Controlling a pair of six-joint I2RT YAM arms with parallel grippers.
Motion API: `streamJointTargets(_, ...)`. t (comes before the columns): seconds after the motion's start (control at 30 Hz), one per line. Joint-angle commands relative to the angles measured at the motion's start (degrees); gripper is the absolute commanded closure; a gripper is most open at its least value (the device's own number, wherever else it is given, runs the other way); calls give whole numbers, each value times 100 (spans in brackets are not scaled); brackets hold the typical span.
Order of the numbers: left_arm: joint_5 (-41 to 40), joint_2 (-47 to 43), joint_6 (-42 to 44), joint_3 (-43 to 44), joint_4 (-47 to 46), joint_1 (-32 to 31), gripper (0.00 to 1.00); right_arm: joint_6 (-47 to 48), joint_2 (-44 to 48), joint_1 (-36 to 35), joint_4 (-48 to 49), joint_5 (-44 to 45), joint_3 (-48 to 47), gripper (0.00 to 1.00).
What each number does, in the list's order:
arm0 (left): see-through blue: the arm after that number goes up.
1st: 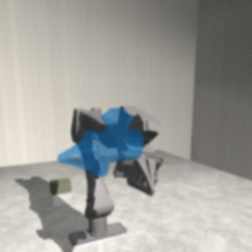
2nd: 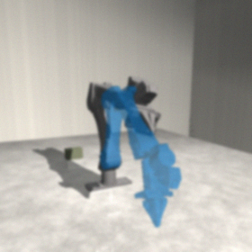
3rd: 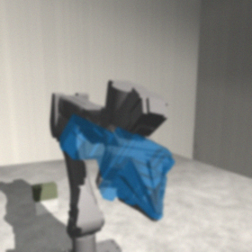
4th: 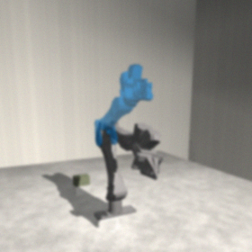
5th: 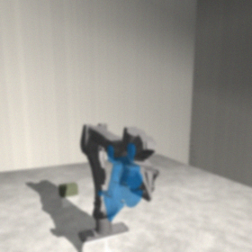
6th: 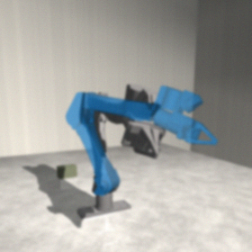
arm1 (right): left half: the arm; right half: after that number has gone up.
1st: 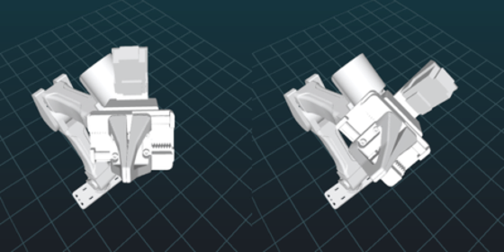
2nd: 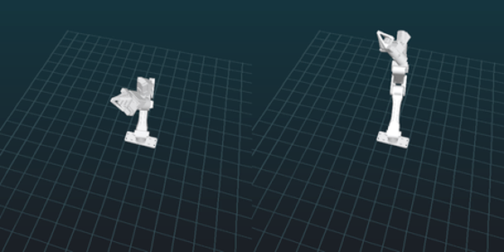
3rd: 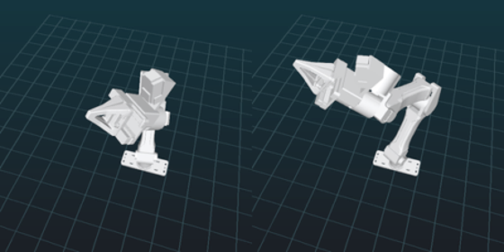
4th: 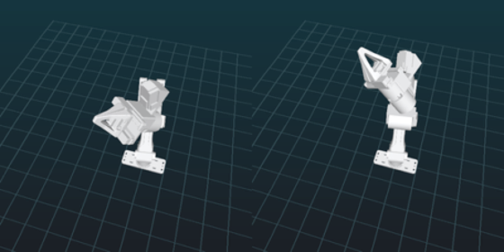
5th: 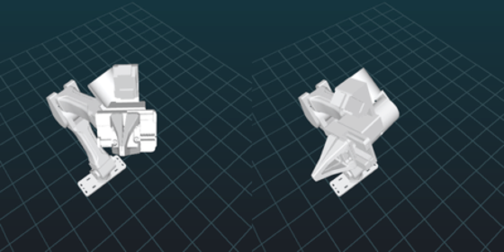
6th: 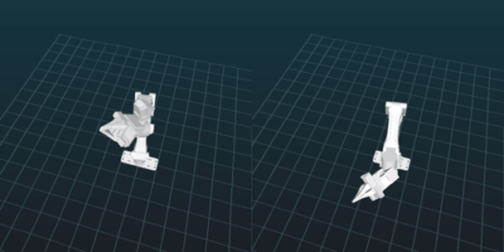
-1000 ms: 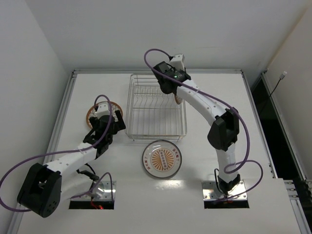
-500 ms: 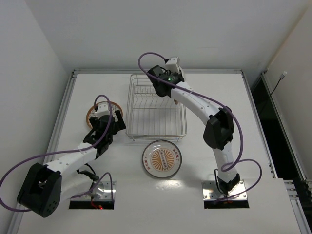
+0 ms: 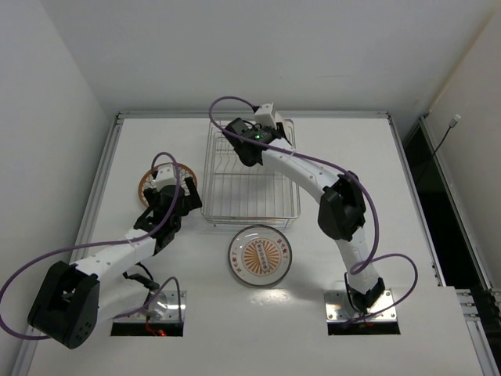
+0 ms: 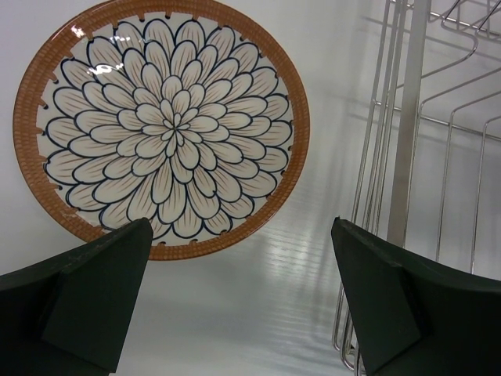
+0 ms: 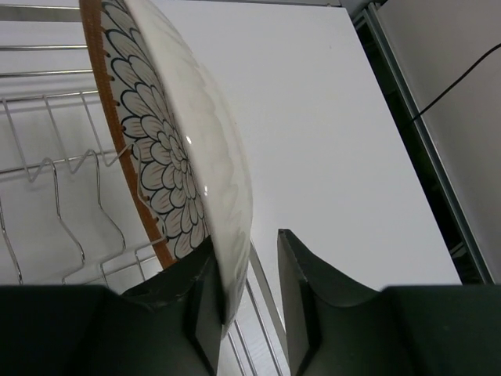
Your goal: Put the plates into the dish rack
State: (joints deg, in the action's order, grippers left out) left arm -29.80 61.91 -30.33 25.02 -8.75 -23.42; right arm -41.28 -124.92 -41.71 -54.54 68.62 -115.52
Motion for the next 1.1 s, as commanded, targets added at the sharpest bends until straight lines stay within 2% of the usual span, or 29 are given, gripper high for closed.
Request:
streamJointTargets(0.0, -26, 40, -79, 214, -206, 13, 1, -205, 12, -12, -311, 169, -23, 70)
streamJointTargets(0.07, -26, 40, -79, 214, -258, 13, 1, -258, 73, -12, -364, -49, 56, 64)
streamJointTargets(0.43, -26, 40, -79, 267, -258, 13, 1, -434, 126, -12, -364, -428, 179, 61)
streamJointTargets(0.57, -26, 93, -79, 267, -258, 13, 1, -495, 249, 40, -364, -673, 179, 51)
streamJointTargets(0.6, -26, 93, -79, 267, -258, 13, 1, -495, 249, 41, -364, -744, 179, 45)
streamJointTargets(0.67, -26, 93, -79, 267, -258, 13, 1, -495, 424, 41, -312, -859, 179, 40)
streamJointTargets(0.7, -26, 93, -79, 267, -258, 13, 1, -495, 477, 41, -311, -920, 179, 35)
streamJointTargets(0.8, -26, 146, -79, 267, -258, 13, 1, -495, 731, 41, -311, -921, 179, 30)
streamJointTargets(0.87, -26, 146, -79, 267, -258, 13, 1, -495, 951, -20, -181, -990, 179, 23)
streamJointTargets(1.03, -174, 199, -184, 267, -127, 13, 1, -215, 1935, -21, 549, -1482, 872, 16)
streamJointTargets(1.07, -175, 199, -184, 267, -127, 13, 1, -214, 2337, -21, 863, -1570, 1265, 14)
